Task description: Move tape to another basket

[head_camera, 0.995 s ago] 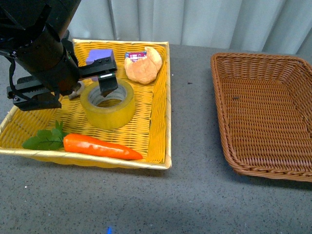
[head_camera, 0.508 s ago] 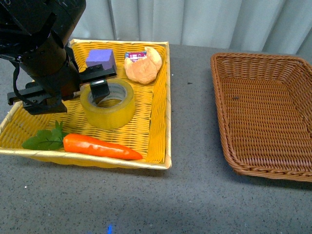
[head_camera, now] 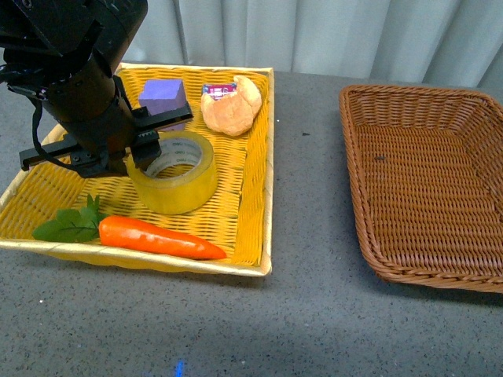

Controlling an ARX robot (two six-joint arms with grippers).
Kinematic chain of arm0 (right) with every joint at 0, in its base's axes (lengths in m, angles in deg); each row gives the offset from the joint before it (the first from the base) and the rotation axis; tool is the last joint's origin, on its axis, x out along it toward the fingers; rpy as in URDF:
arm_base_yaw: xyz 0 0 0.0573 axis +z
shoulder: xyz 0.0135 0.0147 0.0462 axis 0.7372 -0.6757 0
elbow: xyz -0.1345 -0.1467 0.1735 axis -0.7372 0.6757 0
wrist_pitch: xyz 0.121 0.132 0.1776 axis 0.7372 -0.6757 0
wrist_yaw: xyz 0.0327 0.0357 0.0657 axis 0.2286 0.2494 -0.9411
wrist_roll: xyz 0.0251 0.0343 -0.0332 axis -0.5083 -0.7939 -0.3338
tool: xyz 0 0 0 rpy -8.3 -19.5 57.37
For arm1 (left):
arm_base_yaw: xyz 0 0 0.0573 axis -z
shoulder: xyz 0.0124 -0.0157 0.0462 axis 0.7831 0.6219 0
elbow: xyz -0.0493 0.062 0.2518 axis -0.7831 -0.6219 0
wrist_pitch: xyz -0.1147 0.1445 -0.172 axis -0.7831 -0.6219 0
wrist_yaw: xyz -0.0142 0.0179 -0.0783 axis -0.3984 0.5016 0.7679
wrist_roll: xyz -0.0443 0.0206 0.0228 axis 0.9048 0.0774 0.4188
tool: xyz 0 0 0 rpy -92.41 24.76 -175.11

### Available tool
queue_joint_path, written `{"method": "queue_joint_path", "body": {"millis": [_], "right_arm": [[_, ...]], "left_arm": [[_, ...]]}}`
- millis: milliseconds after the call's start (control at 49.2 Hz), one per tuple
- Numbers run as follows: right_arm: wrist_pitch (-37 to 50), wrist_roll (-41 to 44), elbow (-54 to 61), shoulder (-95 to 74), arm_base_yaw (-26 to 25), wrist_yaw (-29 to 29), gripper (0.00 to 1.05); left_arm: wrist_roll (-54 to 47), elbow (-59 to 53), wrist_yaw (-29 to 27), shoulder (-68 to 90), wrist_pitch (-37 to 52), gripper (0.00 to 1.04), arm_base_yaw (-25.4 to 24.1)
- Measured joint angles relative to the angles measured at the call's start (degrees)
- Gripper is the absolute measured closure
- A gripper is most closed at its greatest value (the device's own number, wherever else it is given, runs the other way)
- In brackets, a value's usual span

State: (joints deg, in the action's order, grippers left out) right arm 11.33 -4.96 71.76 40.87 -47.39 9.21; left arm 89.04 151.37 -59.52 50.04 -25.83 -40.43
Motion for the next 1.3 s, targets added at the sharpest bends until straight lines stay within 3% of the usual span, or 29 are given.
{"method": "queue_joint_path", "body": {"millis": [142,325,406,488,691,894,1239,1300], "right_arm": [[0.0,0.0,0.0,0.0,0.0,0.0,0.09],[0.0,0.0,0.0,0.0,0.0,0.0,0.09],[0.0,0.0,0.0,0.0,0.0,0.0,0.09],[0.0,0.0,0.0,0.0,0.0,0.0,0.09],[0.0,0.0,0.0,0.0,0.0,0.0,0.09],[0.0,0.0,0.0,0.0,0.0,0.0,0.09],[0.0,0.0,0.0,0.0,0.0,0.0,0.09],[-5.6,3.6,-2.2,-2.6,-2.0,-6.0,0.09]], "left_arm": [[-2.1,0.0,1.7,-1.0,1.2,0.90,-0.1],[-20.0,-0.5,6.4,-7.6,11.0,0.90,0.2],[-35.3,-0.7,14.2,-11.9,16.2,0.90,1.2],[-48.6,0.9,24.0,-13.8,14.5,0.90,3.4],[-65.7,4.0,31.1,-13.5,12.6,0.90,8.2],[-79.1,9.8,33.5,-11.1,9.4,0.90,12.7],[-88.1,11.8,33.3,-8.7,6.1,0.90,14.7],[-88.4,11.8,33.3,-8.7,6.1,0.90,14.7]]}}
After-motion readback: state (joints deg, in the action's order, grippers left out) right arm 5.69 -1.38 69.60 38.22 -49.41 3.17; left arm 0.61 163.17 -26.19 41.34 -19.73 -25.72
